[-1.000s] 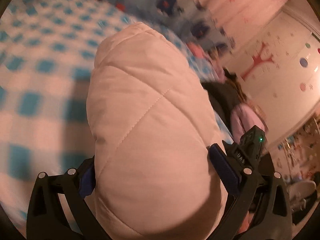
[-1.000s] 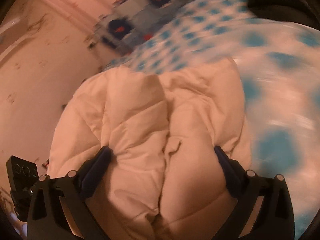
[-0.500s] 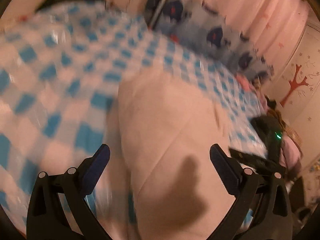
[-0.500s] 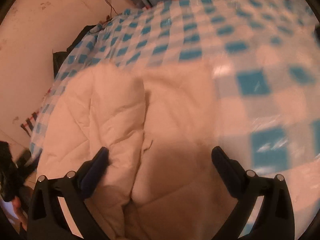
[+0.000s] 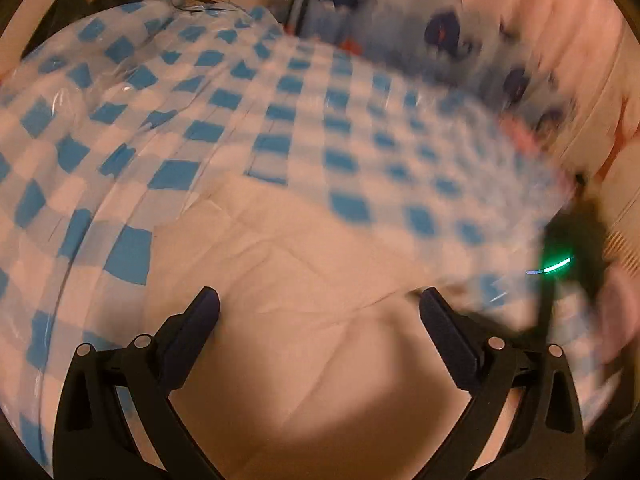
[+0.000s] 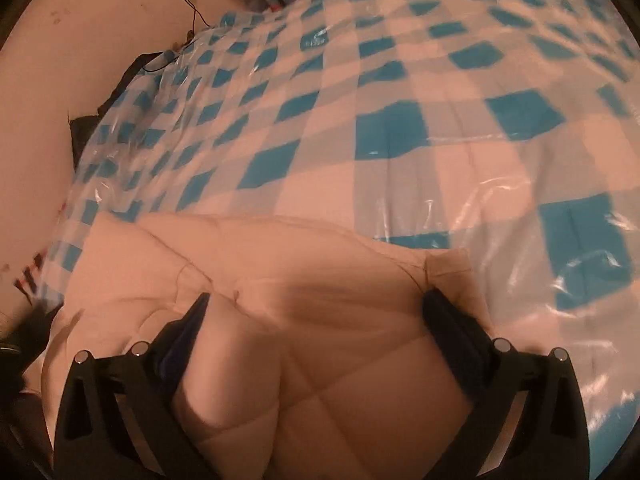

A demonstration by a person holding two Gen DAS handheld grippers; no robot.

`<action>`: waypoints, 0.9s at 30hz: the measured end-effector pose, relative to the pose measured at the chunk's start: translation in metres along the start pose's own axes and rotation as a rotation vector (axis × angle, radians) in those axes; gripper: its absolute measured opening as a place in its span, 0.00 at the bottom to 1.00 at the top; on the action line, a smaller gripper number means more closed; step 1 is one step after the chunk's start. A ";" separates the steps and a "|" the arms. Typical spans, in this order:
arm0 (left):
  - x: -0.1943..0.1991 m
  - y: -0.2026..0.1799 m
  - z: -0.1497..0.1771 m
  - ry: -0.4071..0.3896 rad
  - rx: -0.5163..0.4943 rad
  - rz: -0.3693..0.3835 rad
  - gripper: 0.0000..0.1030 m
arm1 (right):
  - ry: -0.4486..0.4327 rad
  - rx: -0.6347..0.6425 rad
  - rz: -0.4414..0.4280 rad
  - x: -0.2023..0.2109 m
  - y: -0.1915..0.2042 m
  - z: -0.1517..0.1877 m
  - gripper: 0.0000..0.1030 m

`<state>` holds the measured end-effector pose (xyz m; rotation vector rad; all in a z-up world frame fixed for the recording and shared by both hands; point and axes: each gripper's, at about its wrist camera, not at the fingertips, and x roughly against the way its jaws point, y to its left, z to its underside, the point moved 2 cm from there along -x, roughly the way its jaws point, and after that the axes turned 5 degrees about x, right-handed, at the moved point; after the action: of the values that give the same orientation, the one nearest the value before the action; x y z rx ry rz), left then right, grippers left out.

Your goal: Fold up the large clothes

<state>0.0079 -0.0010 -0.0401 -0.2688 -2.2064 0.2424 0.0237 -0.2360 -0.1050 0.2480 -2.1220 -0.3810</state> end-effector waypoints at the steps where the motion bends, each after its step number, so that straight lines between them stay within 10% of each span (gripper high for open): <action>1: -0.009 -0.004 0.007 -0.005 -0.052 -0.028 0.93 | -0.001 0.005 0.017 0.002 0.002 0.002 0.95; 13: 0.088 0.020 0.037 -0.064 -0.032 0.015 0.93 | -0.027 0.208 -0.109 0.123 0.057 0.023 0.94; 19: 0.063 0.027 0.081 -0.044 -0.037 -0.033 0.94 | 0.007 0.138 -0.091 0.065 0.038 0.083 0.95; 27: 0.068 0.036 0.081 -0.048 -0.072 0.009 0.94 | 0.007 0.068 -0.066 0.105 0.041 0.087 0.94</action>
<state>-0.0934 0.0462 -0.0471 -0.3153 -2.2650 0.1763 -0.1078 -0.2162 -0.0538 0.3585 -2.1261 -0.3464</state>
